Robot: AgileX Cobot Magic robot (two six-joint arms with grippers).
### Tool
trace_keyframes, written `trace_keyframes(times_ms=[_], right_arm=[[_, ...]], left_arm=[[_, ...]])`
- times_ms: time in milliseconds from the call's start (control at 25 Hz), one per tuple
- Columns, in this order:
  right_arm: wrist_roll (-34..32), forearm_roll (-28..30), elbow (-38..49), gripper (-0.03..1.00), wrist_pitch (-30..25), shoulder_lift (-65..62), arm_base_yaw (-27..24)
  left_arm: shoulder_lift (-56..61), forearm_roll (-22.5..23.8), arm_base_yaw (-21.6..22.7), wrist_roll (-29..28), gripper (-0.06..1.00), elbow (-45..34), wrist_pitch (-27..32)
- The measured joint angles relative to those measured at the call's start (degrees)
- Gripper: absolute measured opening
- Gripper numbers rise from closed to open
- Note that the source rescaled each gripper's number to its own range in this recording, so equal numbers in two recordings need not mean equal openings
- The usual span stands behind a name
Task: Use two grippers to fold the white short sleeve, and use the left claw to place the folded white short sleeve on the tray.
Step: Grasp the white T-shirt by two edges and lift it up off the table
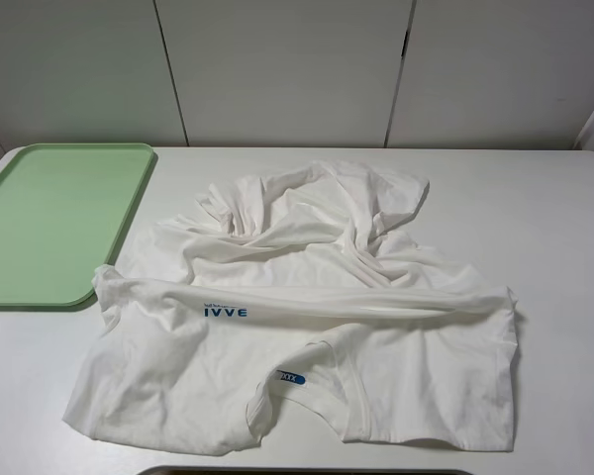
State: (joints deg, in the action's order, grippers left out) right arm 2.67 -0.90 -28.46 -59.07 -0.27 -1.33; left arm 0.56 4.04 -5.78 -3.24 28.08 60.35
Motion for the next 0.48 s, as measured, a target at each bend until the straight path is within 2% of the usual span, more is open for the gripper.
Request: trace_keyframes(times_ms=[480], right_arm=[[0.0, 0.0, 0.0, 1.0, 0.0, 0.0, 0.0]], left_arm=[[0.0, 0.0, 0.0, 0.2, 1.0, 0.0, 0.0]])
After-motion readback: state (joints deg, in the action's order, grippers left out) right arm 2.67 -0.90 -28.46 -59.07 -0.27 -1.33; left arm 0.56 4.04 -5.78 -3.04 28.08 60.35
